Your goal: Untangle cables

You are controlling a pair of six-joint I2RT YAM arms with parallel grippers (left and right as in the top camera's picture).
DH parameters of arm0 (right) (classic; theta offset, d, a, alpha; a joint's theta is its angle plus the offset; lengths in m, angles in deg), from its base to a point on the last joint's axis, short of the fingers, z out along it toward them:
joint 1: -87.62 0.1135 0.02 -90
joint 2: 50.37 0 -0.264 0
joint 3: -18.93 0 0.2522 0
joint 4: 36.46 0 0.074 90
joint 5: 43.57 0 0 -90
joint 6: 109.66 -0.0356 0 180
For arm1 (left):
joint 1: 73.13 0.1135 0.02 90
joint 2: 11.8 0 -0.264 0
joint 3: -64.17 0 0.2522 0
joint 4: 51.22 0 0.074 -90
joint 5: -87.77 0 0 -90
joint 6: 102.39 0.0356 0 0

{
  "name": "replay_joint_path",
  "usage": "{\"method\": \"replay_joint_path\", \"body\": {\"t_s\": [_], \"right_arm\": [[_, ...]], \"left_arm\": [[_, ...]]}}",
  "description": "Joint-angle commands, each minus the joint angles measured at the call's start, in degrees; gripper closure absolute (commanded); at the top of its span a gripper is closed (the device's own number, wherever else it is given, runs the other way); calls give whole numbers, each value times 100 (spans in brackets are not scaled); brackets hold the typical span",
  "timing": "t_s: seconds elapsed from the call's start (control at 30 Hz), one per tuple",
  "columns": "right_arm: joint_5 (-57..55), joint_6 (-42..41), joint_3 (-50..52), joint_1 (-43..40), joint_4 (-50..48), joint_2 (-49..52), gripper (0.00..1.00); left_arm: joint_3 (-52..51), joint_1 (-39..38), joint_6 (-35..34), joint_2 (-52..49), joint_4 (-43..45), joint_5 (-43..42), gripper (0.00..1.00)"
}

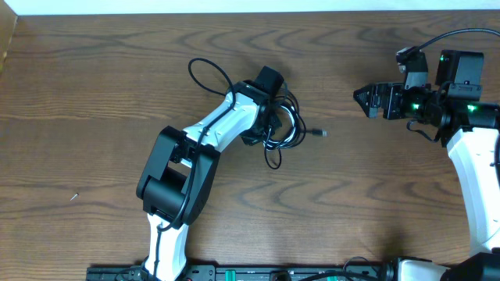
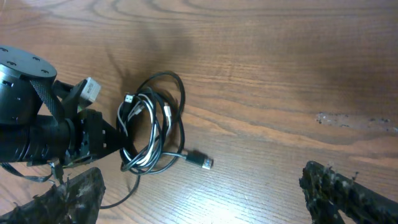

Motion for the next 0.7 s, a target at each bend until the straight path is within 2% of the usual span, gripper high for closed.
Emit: {"method": "replay_joint_path", "body": {"t_s": [0.0, 0.2, 0.4, 0.67], "right_arm": [[-2, 37, -90, 44, 4, -7, 2], [0, 35, -90, 46, 4, -4, 2], [42, -31, -90, 153, -2, 4, 2], [42, -345, -90, 590, -170, 251, 8]], "left_arm": [[-79, -13, -7, -343, -2, 9, 92], [37, 57, 501, -11, -129, 63, 92], [72, 216, 949, 754, -282, 52, 92], [72, 234, 1113, 1742, -155, 50, 93]]}}
